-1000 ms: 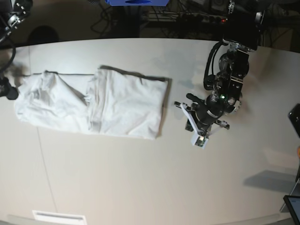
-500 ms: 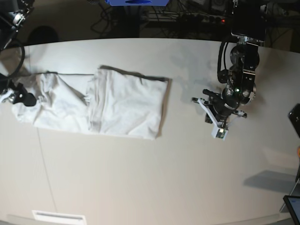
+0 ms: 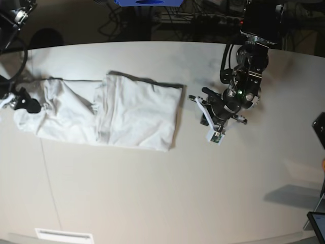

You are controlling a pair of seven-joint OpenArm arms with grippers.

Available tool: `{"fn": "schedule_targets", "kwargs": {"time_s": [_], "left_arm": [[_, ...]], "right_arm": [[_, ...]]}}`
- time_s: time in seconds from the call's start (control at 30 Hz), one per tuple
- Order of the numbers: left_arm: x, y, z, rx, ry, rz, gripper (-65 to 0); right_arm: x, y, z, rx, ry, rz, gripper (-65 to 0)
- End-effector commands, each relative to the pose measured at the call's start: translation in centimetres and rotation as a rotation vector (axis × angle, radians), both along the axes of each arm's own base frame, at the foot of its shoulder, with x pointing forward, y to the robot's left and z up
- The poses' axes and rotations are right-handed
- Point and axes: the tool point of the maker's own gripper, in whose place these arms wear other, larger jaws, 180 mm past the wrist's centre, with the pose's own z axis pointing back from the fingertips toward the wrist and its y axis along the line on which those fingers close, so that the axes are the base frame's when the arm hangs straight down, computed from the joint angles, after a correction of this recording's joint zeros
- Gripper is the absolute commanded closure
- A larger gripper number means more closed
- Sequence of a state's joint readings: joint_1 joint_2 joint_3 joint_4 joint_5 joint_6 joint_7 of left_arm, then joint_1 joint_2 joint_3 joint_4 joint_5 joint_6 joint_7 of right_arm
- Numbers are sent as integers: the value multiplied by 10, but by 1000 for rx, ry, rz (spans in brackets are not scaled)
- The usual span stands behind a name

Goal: Fold the T-shirt properly

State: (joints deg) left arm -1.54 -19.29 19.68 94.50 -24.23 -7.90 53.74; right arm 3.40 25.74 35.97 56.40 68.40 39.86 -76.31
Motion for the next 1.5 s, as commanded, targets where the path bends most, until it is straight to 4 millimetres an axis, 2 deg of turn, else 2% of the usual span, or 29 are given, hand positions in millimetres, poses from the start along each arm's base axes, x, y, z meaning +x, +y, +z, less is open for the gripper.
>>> {"fn": "schedule_targets", "kwargs": {"time_s": [0.0, 0.2, 0.3, 0.37, 0.5, 0.53, 0.6, 0.63, 0.7, 0.87, 1.03, 1.13, 1.33, 1.47], "left_arm": [[10, -1, 12, -9, -45, 2, 0], [8, 0, 1, -12, -15, 15, 0], [7, -2, -1, -16, -10, 13, 0], [6, -10, -1, -34, -9, 11, 0], [6, -23, -1, -66, -8, 10, 0], [6, -27, -1, -74, -8, 9, 0], [6, -35, -1, -95, -7, 10, 0], [6, -38, -1, -103, -7, 9, 0], [6, -44, 0, -116, -6, 8, 0], [2, -51, -8, -125, 20, 1, 0], [-3, -80, -20, -114, 55, -90, 0], [3, -94, -18, -144, 56, -88, 0], [17, -121, -11, -190, 47, -98, 0], [26, -130, -3, -206, 33, -103, 0]], "right_arm": [[6, -2, 8, -19, -19, 24, -448], [8, 12, 3, -4, -13, 51, -441], [8, 13, 3, -3, -14, 51, -431], [8, 13, 3, -3, -11, 54, -345], [8, 15, 2, -2, -10, 60, -25], [8, 14, 2, -4, -9, 59, 0], [9, 14, 4, -10, -12, 63, -28], [10, 12, 6, -3, 2, 43, -10], [17, 6, 18, -16, 7, 10, 0], [34, 6, 57, -78, -61, -8, -1], [37, 10, 82, -98, -66, -52, -1], [33, 19, 81, -75, -51, -68, -1], [29, 34, 93, -108, -96, -31, -1], [26, 39, 100, -126, -105, -28, -1]]}}
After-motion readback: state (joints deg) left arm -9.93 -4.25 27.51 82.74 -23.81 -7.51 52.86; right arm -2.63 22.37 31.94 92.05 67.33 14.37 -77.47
